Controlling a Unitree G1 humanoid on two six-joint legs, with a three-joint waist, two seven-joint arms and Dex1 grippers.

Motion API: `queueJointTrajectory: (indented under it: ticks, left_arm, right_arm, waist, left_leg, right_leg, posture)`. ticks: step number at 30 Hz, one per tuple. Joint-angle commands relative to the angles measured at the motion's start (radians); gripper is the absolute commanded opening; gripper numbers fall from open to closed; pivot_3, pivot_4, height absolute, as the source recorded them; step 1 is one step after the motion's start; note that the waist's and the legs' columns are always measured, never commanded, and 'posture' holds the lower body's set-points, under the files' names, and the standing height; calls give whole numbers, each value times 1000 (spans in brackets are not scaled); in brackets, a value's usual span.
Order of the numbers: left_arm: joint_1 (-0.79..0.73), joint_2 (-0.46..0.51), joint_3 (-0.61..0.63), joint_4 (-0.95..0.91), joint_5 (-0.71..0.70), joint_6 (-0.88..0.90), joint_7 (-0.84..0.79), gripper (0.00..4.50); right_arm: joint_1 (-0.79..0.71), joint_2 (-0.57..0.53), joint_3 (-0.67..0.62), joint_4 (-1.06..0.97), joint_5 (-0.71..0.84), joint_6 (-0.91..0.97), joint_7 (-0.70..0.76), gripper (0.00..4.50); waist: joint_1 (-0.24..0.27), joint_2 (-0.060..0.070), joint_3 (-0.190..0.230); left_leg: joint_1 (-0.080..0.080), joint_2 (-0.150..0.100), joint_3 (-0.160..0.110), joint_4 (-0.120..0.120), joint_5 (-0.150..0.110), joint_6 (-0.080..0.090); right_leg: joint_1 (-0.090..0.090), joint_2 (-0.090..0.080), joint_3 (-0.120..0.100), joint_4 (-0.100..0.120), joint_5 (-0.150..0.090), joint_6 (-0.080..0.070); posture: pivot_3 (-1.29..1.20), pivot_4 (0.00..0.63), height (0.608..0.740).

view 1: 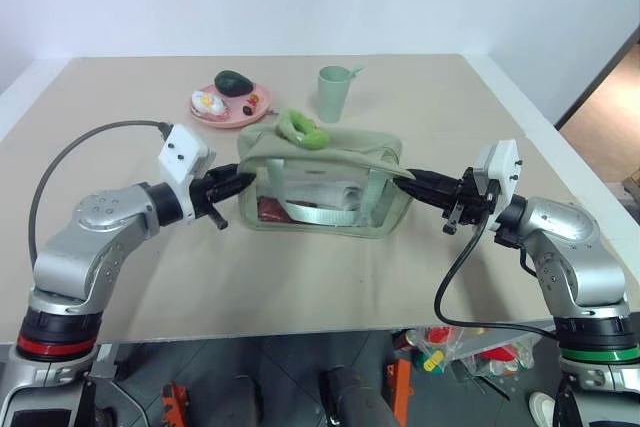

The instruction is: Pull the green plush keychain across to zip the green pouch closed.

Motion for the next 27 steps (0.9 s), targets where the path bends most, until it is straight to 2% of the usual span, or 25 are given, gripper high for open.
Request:
queueJointTrajectory:
  ticks: [1,5,8,10,12,17,22,27]
  left_arm:
    - [-32,-17,12,-32,-19,-23,-6,0]
    - [-11,-15,13,-48,-29,-10,-18,0]
    - [11,-8,15,-39,-27,-8,-24,0]
    - [21,-9,14,-38,-25,-11,-26,0]
    - [30,-14,11,-40,-26,-8,-24,0]
    - [42,-34,-7,-45,-14,-8,-2,0]
    - [45,-50,-15,-60,-12,-1,21,0]
    - [41,-57,-15,-63,-12,2,36,0]
  right_arm:
    - [-18,-24,-34,-65,51,51,0,2061]
    - [-16,-114,-37,-111,64,120,50,3531]
    - [-118,-191,-53,-92,107,204,78,4471]
    - [-208,-203,-54,-80,144,253,73,4471]
    - [-314,-171,-35,-67,158,277,45,4471]
    - [-495,34,80,12,22,178,-103,4471]
    - [-499,149,176,46,-44,141,-102,4471]
    - [-461,160,194,48,-49,145,-65,4471]
  waist:
    - [0,0,0]
    - [0,0,0]
    - [-3,1,0]
    - [-6,1,0]
    - [-6,1,0]
    - [-11,0,0]
    - [2,0,0]
    - [3,0,0]
  left_leg:
    - [0,0,0,0,0,0]
    - [-1,0,0,-1,0,0]
    - [-1,0,0,-1,0,0]
    - [-1,0,1,-1,0,0]
    - [0,0,0,0,0,0]
    - [1,1,0,0,0,0]
    - [-3,0,0,-1,0,0]
    - [-7,-2,-1,-1,-1,0]
  right_leg:
    - [0,0,0,0,0,0]
    - [-1,0,0,0,0,1]
    - [-1,0,0,0,-1,1]
    - [-2,0,1,0,0,0]
    - [-1,1,0,0,0,-1]
    - [-1,1,0,0,1,-1]
    - [-2,-1,-1,0,-1,1]
    - [-4,-6,-2,-1,-1,1]
  posture:
    - [0,150,740]
    - [0,150,740]
    - [0,150,740]
    - [0,150,740]
    - [0,150,740]
    - [0,150,740]
    - [0,150,740]
    - [0,150,740]
